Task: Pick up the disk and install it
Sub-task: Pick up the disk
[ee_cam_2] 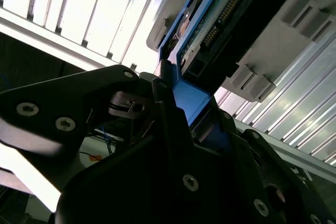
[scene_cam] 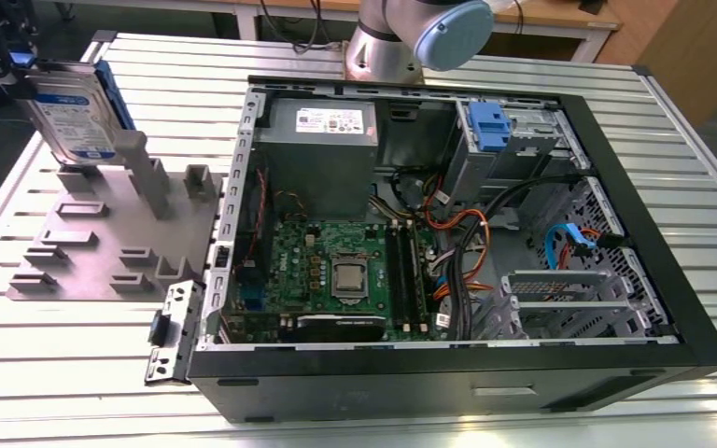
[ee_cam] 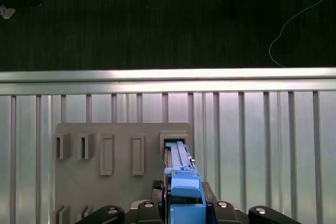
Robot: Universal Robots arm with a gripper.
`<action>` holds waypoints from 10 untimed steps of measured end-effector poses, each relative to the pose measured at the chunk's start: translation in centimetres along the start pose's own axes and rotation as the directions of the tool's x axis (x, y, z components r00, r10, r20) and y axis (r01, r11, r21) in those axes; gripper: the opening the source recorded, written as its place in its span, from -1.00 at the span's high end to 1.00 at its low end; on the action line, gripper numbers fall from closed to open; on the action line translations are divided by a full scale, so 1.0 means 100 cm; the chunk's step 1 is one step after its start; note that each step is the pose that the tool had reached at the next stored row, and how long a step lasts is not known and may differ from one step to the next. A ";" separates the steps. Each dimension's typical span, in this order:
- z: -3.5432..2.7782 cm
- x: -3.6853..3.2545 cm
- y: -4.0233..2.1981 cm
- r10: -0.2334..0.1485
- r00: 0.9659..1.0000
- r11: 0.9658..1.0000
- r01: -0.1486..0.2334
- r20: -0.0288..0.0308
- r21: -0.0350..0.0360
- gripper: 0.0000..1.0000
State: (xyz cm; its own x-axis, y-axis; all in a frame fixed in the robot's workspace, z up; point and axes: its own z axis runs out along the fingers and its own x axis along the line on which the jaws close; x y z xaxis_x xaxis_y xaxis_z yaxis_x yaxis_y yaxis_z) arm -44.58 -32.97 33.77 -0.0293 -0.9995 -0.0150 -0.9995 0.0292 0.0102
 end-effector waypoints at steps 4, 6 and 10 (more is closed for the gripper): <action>-0.0007 0.0000 0.0000 0.000 1.000 1.000 0.000 0.000 0.000 0.27; -0.0013 0.0000 0.0000 0.000 1.000 1.000 0.000 0.000 0.000 0.27; -0.0020 0.0000 0.0000 0.000 1.000 1.000 0.000 0.000 0.000 0.27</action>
State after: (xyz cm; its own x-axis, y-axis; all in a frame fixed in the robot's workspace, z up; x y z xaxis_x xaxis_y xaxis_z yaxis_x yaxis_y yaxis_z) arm -44.57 -32.97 33.97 -0.0294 -0.9995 -0.0150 -0.9995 0.0293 0.0101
